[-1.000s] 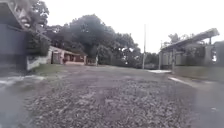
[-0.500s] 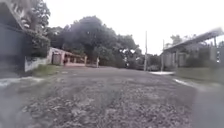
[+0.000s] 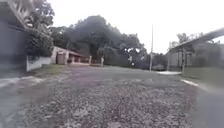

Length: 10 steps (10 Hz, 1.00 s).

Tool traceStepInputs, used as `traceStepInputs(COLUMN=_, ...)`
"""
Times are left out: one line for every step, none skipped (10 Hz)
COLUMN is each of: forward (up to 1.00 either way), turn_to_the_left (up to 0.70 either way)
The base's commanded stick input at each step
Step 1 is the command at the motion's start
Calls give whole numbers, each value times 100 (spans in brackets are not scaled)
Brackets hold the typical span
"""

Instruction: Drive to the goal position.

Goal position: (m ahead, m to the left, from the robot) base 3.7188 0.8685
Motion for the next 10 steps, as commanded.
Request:
traceStepInputs(forward=70, turn_to_the_left=0)
traceStepInputs(forward=70, turn_to_the_left=0)
traceStepInputs(forward=70, turn_to_the_left=0)
traceStepInputs(forward=70, turn_to_the_left=0)
traceStepInputs(forward=70, turn_to_the_left=0)
traceStepInputs(forward=70, turn_to_the_left=0)
traceStepInputs(forward=70, turn_to_the_left=0)
traceStepInputs(forward=70, turn_to_the_left=0)
traceStepInputs(forward=70, turn_to_the_left=0)
traceStepInputs(forward=70, turn_to_the_left=0)
